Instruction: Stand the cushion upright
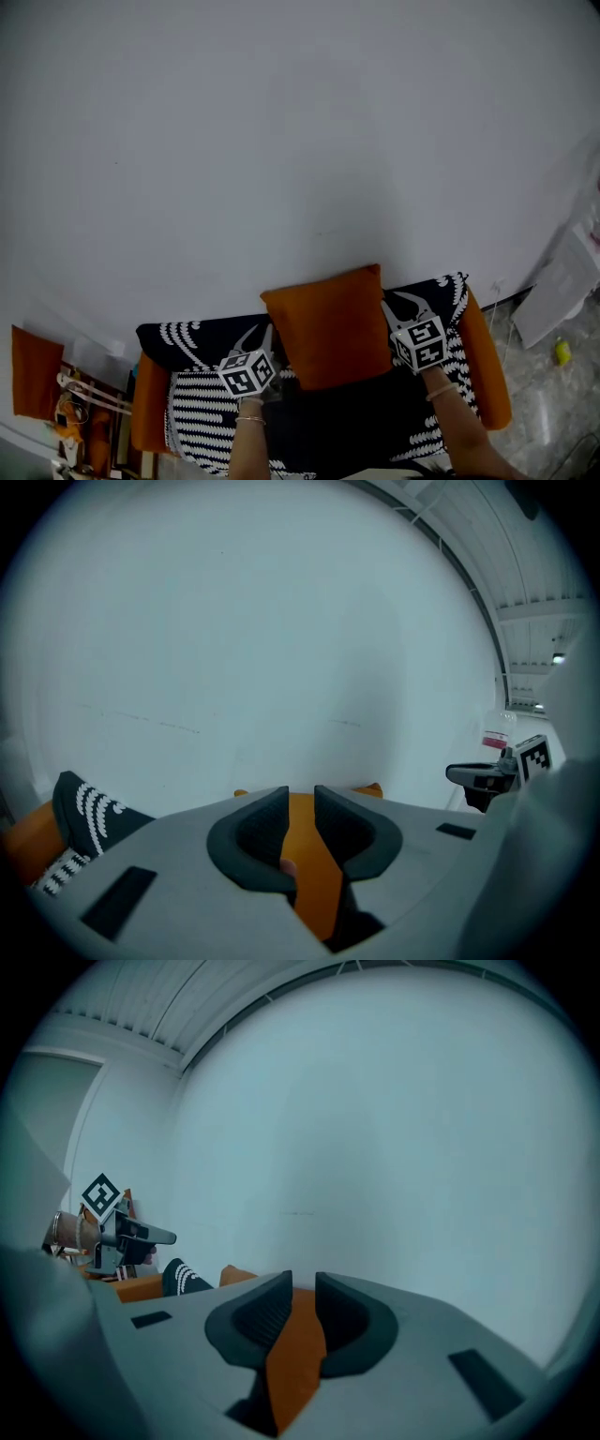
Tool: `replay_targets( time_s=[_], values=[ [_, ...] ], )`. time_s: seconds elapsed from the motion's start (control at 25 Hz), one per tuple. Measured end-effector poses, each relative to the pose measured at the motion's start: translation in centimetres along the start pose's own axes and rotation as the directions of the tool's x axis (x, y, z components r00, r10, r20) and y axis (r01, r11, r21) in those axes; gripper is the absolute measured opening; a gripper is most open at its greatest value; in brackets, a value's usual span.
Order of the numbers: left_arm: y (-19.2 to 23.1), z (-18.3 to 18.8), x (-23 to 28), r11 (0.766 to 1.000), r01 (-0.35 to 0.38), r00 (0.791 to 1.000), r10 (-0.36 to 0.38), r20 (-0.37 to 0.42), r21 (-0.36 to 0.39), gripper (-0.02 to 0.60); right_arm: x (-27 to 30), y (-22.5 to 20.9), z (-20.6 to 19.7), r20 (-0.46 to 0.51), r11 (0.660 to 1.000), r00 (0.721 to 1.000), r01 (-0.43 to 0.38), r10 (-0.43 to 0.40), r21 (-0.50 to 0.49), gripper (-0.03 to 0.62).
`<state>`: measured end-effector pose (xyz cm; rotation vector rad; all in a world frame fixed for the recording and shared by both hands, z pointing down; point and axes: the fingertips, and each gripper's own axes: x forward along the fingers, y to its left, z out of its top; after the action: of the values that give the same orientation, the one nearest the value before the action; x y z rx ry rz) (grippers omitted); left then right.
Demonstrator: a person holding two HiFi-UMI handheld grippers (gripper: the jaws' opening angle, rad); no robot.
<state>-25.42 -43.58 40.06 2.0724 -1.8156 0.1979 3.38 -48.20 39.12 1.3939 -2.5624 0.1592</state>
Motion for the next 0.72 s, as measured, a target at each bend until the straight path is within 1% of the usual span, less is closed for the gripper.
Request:
replay_targets(
  time_s=[0.32, 0.44, 0.56, 0.72],
  values=[
    [-3.1, -0.4, -5.3, 1.000, -0.001, 0.999, 0.000, 0.032, 0.026, 0.064, -5.3, 2.4, 0.7, 0.039, 1.000, 0.999, -0.018, 0.019, -0.013, 0.071],
    [-4.4, -0.5, -7.0, 1.000, 0.001, 0.999, -0.002, 0.040, 0.024, 0.061, -7.1, 3.1, 1.1, 0.054, 0.999, 0.998, -0.027, 0.028, -0.020, 0.067],
    [-6.2, -0.7, -8.8, 0.999, 0.004, 0.999, -0.006, 0.049, 0.043, 0.058, -9.1, 3.6, 1.3, 0.072, 0.999, 0.997, -0.028, 0.029, -0.020, 0.065],
    [-8.1, -0.8, -11.1, 0.999, 0.005, 0.998, -0.009, 0.069, 0.050, 0.049, -11.3, 4.1, 1.5, 0.096, 0.999, 0.995, -0.031, 0.032, -0.011, 0.054]
  ],
)
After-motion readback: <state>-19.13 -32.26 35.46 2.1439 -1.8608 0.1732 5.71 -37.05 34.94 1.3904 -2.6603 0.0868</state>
